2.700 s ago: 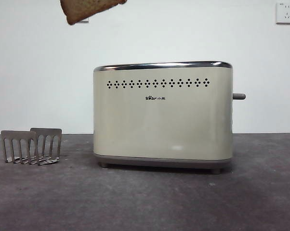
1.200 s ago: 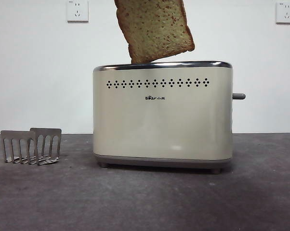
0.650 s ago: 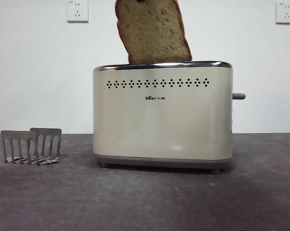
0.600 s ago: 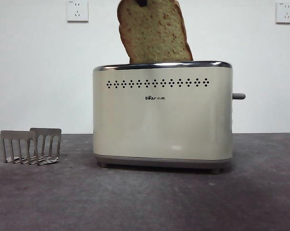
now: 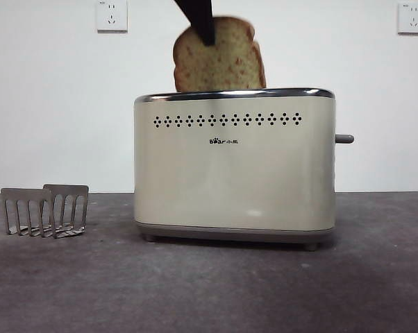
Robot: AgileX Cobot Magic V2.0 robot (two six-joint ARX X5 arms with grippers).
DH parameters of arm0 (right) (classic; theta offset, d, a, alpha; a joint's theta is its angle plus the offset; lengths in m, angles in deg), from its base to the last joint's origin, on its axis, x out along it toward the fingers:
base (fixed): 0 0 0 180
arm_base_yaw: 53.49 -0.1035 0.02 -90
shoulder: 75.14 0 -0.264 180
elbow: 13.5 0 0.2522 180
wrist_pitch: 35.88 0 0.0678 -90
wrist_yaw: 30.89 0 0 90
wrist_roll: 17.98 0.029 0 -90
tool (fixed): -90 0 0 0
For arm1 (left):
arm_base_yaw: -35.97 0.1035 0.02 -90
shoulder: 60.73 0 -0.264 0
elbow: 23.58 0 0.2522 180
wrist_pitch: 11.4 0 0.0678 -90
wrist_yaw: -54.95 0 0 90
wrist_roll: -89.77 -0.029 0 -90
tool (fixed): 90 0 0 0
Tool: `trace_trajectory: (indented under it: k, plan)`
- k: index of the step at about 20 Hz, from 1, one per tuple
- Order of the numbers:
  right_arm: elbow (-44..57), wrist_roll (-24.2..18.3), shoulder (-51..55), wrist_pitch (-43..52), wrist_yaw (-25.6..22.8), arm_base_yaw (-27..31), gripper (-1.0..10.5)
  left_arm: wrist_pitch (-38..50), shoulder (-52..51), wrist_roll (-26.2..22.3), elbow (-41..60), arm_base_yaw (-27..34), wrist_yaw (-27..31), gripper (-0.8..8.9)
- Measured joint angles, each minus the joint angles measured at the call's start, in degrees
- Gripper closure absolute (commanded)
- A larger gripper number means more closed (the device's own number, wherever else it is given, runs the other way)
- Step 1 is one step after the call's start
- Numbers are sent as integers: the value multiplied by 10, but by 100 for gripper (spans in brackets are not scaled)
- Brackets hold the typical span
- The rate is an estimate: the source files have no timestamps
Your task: Pick up a slice of bread from the rack,put the bread on the toaster,press the button
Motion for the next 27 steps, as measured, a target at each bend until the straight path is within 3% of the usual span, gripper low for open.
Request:
trace_trajectory:
  k: [4,11,12,14,15,20,25,27]
  plan:
    - [0,0,0,0,0,0,946,26,26,-2,0,0,16,826]
    - [0,0,0,1,0,0,946,26,43,-2,0,0,-8,808]
    - [0,0,0,3,0,0,946,26,43,-2,0,0,-14,749]
    - [0,0,0,4,0,0,946,26,43,-2,0,0,-21,528]
    - [0,0,0,4,0,0,946,26,43,-2,0,0,-22,494]
    - [0,0,0,4,0,0,946,34,33,7,0,-1,-24,493]
    - [0,20,0,45,0,0,947,39,-56,32,0,-4,-24,508]
    - [0,61,-2,76,2,0,949,37,-91,59,0,-10,-24,676]
